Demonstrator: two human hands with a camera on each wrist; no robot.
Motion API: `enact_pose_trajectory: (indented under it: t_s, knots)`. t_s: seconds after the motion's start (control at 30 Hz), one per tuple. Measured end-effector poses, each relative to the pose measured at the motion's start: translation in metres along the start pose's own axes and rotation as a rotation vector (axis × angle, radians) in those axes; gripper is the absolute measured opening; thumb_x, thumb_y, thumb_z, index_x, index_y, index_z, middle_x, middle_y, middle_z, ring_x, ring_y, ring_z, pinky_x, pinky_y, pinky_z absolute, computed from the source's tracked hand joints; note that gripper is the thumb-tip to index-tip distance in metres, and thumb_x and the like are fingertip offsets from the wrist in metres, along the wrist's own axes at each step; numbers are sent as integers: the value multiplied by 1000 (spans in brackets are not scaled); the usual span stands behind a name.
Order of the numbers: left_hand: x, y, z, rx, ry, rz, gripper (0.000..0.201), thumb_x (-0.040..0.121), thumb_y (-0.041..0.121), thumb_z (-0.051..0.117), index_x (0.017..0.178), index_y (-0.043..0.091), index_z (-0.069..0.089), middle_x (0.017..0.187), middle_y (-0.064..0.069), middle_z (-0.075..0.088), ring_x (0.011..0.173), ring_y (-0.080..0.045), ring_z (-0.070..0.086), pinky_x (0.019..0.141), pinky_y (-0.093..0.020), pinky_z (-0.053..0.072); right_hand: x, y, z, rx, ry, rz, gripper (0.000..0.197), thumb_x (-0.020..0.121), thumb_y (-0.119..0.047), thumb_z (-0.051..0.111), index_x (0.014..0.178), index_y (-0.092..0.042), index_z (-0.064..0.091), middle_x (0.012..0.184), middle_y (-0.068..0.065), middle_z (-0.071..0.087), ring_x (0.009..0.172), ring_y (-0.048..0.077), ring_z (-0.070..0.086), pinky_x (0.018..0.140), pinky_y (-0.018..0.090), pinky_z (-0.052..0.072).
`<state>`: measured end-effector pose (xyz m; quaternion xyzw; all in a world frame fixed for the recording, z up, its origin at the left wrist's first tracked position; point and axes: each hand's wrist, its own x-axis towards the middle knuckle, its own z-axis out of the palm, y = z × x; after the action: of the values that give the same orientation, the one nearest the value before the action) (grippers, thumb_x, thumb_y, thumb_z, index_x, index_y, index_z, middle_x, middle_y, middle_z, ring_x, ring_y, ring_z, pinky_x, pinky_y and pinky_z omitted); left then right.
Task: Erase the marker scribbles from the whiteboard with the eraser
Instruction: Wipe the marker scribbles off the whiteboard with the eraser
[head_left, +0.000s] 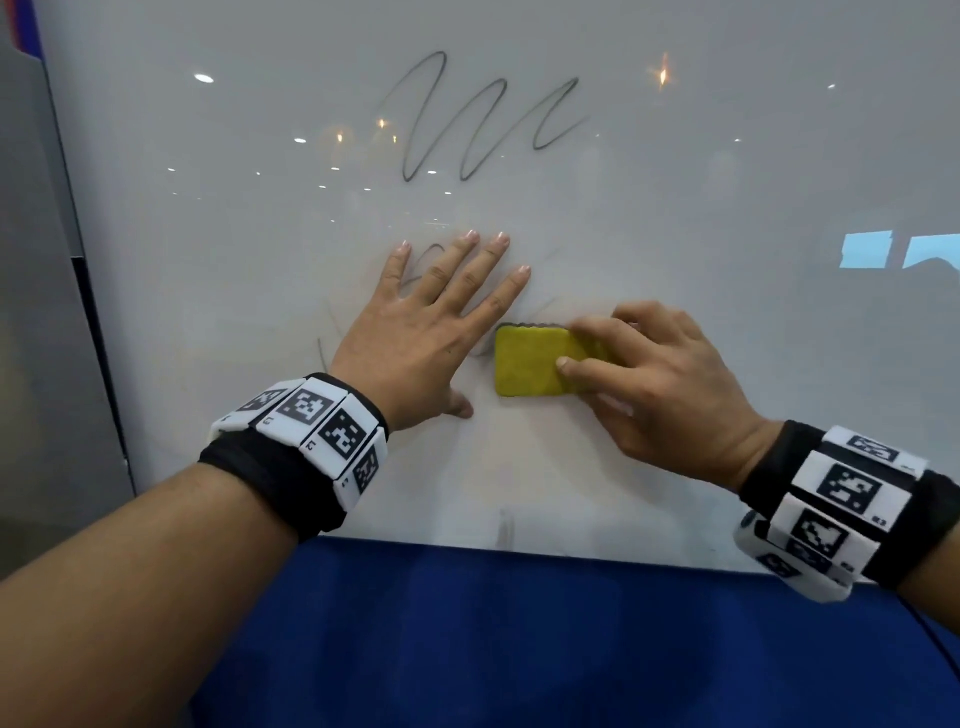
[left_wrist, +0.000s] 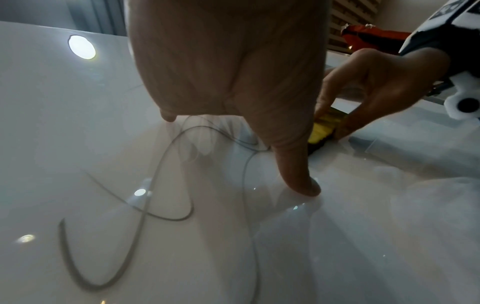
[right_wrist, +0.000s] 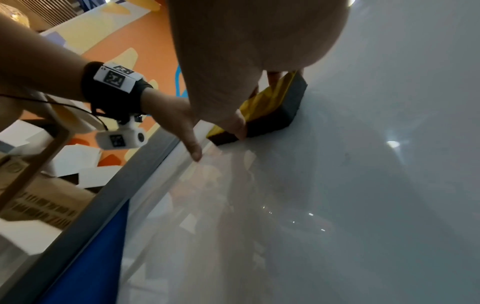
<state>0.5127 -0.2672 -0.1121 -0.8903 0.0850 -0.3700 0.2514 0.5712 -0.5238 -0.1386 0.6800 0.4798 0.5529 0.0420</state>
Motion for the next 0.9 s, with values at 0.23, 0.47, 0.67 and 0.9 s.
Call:
enact_pose_trajectory:
  t_s: [0.23,0.47,0.67,0.9]
  knots:
    - [-7,-5,5,-26,26,-23,130,68,80,57,153,19,-22,163,-1,-20,151,-20,-12,119,-56,5,-16,-42,22,32,-110,-109,20,87,-14,62,105,-15,71,121,13,66,95,37,60,80,46,50]
    - [-10,-8,3,3,-35,-37,143,61,73,71,149,17,-27,161,1,-25,150,-18,-17,120,-57,5,20,7,-1,-18,70,51,20,84,-17,69,104,-17,73,121,13,66,97,40,58,78,45,48]
    - [-8,-8,4,-4,15,-39,133,70,71,67,150,18,-25,163,-2,-17,151,-21,-11,119,-57,7,4,-34,17,2,-87,-109,20,86,-16,66,105,-16,71,121,13,65,96,38,59,79,45,49]
    - [-15,-20,2,-57,-21,-108,139,57,72,76,152,34,-17,162,-3,-17,150,-24,-13,119,-59,7,22,-8,6,-24,77,87,23,80,-17,71,103,-16,74,121,15,66,97,40,57,79,45,46]
